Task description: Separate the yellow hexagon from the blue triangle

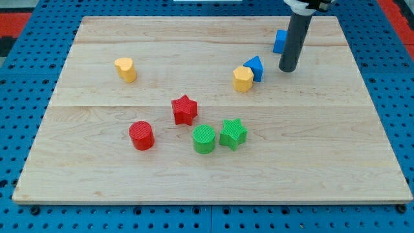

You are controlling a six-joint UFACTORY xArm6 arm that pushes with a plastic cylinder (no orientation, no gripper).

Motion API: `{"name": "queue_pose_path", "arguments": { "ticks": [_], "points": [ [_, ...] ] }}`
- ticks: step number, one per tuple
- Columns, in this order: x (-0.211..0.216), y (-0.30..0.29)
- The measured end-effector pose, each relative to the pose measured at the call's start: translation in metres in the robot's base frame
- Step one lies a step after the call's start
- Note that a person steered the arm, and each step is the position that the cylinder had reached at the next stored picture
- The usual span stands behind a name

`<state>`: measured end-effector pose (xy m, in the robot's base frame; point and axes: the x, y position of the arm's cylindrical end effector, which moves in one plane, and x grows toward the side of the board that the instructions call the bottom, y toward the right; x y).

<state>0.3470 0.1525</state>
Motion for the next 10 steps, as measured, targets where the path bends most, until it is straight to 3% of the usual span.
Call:
{"name": "queue_pose_path", "arguments": {
  "ticks": [2,3,4,5,7,10],
  "points": [
    [-0.047,-0.061],
    [-0.042,-0.125],
    [0.001,-0.086],
    [0.016,-0.074],
    [0.003,-0.038],
    [0.001,-0.050]
  ]
}}
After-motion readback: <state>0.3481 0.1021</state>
